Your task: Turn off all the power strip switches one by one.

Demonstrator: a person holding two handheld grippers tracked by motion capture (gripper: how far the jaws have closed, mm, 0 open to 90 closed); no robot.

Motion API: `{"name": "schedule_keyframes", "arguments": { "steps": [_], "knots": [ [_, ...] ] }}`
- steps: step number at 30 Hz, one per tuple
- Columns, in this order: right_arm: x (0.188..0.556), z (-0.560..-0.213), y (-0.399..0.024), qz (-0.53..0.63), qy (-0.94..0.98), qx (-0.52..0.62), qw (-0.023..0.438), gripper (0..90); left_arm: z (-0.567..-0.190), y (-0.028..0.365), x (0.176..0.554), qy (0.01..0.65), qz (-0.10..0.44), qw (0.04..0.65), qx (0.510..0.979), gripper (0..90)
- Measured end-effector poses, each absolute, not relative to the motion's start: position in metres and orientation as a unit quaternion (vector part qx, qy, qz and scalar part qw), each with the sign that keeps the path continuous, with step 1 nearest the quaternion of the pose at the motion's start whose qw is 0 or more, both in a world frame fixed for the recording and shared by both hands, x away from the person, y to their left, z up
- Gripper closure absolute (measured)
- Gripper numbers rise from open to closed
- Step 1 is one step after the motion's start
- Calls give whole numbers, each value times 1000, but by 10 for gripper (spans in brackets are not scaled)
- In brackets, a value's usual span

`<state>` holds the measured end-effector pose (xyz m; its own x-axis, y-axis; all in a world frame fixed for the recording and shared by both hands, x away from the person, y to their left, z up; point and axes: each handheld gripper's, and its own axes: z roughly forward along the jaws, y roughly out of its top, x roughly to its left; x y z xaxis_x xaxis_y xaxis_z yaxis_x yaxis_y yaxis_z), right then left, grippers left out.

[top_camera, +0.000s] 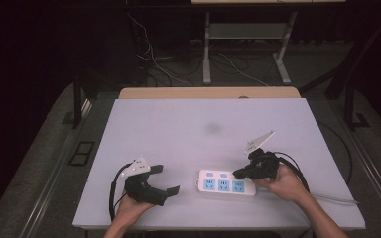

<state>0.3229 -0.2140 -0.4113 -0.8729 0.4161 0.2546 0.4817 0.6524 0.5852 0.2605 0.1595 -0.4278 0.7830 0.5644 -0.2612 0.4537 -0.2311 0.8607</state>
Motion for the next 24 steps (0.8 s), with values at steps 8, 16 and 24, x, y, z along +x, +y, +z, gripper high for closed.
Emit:
{"name": "schedule_keyframes", "arguments": {
  "steps": [8, 16, 24],
  "knots": [
    [322, -400, -214, -341, -906, -243, 53, 900, -428, 159, 260, 324, 53, 528, 784, 0],
    [324, -378, -203, -340, -913, -221, 44, 900, -427, 160, 260, 325, 53, 530, 782, 0],
    [329, -368, -194, -338, -916, -213, 41, 900, -427, 160, 260, 324, 53, 531, 781, 0]
  ]
}}
